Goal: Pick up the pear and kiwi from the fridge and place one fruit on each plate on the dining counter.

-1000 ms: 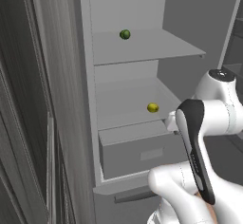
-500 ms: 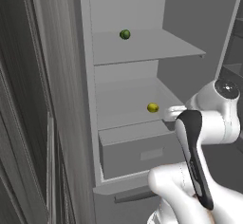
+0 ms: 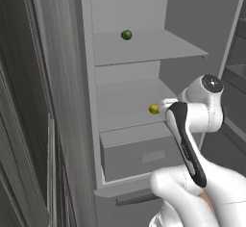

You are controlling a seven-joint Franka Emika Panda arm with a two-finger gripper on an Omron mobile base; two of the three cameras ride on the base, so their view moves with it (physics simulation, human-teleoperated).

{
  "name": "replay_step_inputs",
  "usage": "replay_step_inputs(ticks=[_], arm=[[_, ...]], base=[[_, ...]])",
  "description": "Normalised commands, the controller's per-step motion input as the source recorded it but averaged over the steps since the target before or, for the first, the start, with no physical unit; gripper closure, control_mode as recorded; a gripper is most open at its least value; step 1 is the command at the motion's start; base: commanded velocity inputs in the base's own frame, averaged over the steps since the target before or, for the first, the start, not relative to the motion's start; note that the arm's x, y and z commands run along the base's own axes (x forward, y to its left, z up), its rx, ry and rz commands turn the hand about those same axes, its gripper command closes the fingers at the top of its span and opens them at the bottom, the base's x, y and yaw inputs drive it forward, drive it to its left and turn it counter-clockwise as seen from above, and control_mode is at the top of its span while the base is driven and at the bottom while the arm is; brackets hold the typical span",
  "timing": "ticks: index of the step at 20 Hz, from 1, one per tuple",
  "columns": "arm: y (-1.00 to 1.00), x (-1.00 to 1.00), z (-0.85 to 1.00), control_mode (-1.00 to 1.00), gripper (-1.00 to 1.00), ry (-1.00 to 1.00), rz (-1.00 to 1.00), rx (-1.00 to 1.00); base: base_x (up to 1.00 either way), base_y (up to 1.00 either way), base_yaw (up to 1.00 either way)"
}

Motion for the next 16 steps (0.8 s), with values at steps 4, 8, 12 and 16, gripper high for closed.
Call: replay_step_inputs(ticks=[4,8,12,16], arm=[[-0.07,0.71,-0.02,-1.00,-1.00,0.00,-0.02,0.00],[-0.22,0.49,-0.22,-1.00,-1.00,0.00,0.00,-0.01],[-0.16,0.18,-0.27,-1.00,-1.00,0.02,0.00,-0.01],[0.00,0.03,-0.30,-1.00,-1.00,0.02,0.00,0.00]], base=[[0.00,0.00,0.00],[0.00,0.00,0.00],[0.00,0.00,0.00],[0.00,0.00,0.00]])
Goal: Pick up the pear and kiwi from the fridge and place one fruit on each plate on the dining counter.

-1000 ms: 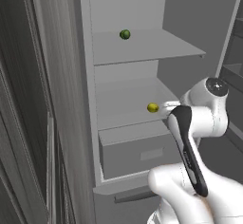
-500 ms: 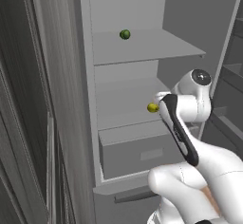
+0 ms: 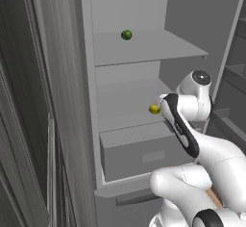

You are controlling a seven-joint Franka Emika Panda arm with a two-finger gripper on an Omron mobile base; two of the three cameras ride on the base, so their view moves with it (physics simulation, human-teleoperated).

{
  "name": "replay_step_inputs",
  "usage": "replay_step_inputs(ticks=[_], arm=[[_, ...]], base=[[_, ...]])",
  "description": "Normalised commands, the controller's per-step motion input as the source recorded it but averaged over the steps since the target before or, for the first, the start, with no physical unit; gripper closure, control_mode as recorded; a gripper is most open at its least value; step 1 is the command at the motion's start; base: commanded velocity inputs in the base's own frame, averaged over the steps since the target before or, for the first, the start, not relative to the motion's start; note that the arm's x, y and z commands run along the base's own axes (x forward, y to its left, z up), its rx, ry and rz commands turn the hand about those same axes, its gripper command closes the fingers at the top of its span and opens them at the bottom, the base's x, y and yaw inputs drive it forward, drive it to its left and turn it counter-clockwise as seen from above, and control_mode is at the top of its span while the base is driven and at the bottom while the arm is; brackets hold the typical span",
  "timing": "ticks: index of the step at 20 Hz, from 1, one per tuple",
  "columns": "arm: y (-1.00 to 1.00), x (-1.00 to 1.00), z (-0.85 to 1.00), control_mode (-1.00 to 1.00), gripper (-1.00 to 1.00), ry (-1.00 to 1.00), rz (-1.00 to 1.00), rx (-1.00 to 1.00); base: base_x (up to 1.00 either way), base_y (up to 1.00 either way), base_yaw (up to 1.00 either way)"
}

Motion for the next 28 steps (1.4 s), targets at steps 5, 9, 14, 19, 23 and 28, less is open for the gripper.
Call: replay_step_inputs(ticks=[5,9,14,19,23,28], arm=[[-0.11,0.21,-0.31,-1.00,-1.00,0.08,0.00,0.00],[-0.01,0.34,-0.26,-1.00,-1.00,0.17,0.00,-0.03],[0.00,0.57,-0.10,-1.00,-1.00,0.07,0.00,0.00],[-0.01,0.53,-0.01,-1.00,-1.00,0.03,0.00,0.00],[-0.01,0.34,-0.15,-1.00,-1.00,0.10,0.00,0.00],[0.00,0.18,-0.24,-1.00,-1.00,0.07,0.00,0.00]], base=[[0.00,0.00,0.00],[0.00,0.00,0.00],[0.00,0.00,0.00],[0.00,0.00,0.00],[0.00,0.00,0.00],[0.00,0.00,0.00]])
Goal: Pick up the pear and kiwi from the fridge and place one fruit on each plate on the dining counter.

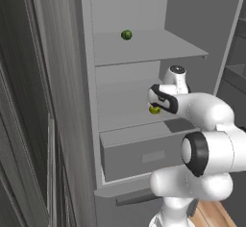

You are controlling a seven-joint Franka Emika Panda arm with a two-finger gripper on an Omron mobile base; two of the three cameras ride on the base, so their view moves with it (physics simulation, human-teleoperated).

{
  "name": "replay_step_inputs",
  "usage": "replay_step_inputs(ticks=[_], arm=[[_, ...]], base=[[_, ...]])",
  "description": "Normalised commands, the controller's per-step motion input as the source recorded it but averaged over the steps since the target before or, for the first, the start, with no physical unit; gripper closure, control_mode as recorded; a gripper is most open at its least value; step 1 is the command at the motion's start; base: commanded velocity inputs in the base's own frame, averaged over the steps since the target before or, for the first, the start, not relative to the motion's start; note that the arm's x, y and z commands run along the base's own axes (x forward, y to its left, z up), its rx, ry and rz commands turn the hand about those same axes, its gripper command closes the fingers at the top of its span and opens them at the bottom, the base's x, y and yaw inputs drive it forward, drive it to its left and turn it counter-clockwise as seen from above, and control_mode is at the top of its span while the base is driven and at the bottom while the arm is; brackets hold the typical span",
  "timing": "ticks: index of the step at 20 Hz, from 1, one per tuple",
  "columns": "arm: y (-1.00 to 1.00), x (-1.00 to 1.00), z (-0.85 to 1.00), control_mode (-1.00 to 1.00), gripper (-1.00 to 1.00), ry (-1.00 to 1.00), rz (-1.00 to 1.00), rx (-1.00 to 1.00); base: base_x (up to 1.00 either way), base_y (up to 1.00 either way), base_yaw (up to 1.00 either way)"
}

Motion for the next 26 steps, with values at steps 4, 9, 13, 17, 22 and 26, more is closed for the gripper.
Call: replay_step_inputs(ticks=[4,9,13,17,22,26], arm=[[0.00,0.36,-0.28,-1.00,-1.00,0.13,0.00,0.00],[-0.05,0.42,-0.33,-1.00,-1.00,0.05,0.00,0.00],[-0.09,0.32,-0.21,-1.00,-1.00,0.02,0.00,0.00],[-0.04,0.32,-0.13,-1.00,-1.00,0.01,0.00,0.00],[0.00,0.20,-0.06,-1.00,-1.00,0.01,0.00,0.00],[0.00,0.30,-0.11,-1.00,-1.00,0.00,0.00,0.00]], base=[[0.00,0.00,0.00],[0.00,0.00,0.00],[0.00,0.00,0.00],[0.00,0.00,0.00],[0.00,0.00,0.00],[0.00,0.00,0.00]])
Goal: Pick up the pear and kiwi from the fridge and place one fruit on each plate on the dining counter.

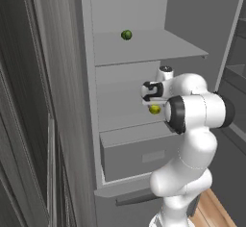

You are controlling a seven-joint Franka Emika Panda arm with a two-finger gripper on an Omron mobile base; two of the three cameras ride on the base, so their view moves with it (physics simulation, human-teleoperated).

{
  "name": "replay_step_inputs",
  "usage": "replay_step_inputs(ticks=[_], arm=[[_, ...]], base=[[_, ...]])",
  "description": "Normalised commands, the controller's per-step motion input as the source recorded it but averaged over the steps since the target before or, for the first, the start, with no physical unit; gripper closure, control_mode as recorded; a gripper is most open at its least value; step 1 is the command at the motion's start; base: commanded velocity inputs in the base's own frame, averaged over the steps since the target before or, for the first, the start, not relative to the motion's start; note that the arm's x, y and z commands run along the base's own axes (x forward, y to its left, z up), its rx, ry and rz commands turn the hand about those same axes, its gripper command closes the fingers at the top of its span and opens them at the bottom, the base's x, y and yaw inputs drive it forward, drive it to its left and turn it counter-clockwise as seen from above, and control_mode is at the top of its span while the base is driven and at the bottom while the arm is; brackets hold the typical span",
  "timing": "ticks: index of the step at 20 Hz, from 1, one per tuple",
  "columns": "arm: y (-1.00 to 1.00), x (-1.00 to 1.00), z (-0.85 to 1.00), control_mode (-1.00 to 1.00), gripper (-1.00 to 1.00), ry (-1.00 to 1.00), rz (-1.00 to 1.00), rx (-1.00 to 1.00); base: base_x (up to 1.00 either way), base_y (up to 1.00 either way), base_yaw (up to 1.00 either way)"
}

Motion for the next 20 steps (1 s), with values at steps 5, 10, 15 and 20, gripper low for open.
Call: replay_step_inputs(ticks=[5,10,15,20], arm=[[0.00,0.21,-0.21,-1.00,-1.00,0.00,0.00,0.00],[0.00,0.19,-0.25,-1.00,-1.00,0.00,0.00,0.00],[0.00,0.16,-0.25,-1.00,-1.00,0.00,0.00,0.00],[0.00,0.15,-0.16,-1.00,-1.00,0.01,0.00,0.00]], base=[[0.00,0.00,0.00],[0.00,0.00,0.00],[0.00,0.00,0.00],[0.00,0.00,0.00]])
